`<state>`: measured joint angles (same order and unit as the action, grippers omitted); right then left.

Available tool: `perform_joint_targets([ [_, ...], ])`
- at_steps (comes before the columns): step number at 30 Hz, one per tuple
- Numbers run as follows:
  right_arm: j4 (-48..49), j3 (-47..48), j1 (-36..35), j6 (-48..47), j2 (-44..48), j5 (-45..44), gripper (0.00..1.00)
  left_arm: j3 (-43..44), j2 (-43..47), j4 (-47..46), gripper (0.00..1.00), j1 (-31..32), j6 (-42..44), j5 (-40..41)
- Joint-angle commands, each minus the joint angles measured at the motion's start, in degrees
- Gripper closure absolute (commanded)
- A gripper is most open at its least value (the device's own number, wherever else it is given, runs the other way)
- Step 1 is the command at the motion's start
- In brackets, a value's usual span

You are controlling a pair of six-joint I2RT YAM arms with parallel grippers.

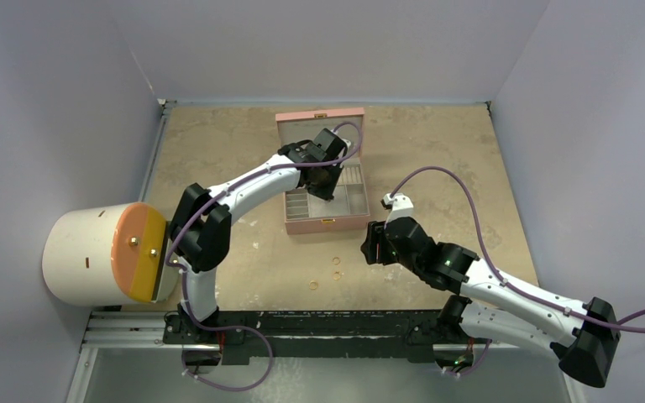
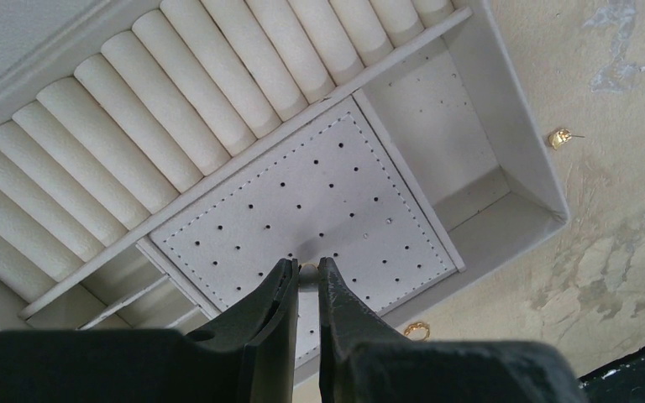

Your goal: Organize the mixed jewelry

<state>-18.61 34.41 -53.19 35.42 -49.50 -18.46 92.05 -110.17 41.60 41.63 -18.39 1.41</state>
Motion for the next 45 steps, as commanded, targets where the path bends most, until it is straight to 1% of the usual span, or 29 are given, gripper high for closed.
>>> perform_joint_targets([
  [1, 1.44, 0.08, 0.19, 0.78, -0.24, -0.02, 0.42, 1.14, 1.55, -2.0, 1.0, -0.27, 0.38, -0.82],
  [16, 1.63, -0.12, 0.19, 1.1, -0.61, 0.33, 0.42, 0.24, 1.61, -1.22, 1.0, -0.31, 0.72, 1.0],
  [45, 1.65, 0.04, 0.19, 1.49, -1.04, 0.52, 0.42, -1.54, 3.34, -1.18, 1.0, -0.26, 0.78, 0.93],
])
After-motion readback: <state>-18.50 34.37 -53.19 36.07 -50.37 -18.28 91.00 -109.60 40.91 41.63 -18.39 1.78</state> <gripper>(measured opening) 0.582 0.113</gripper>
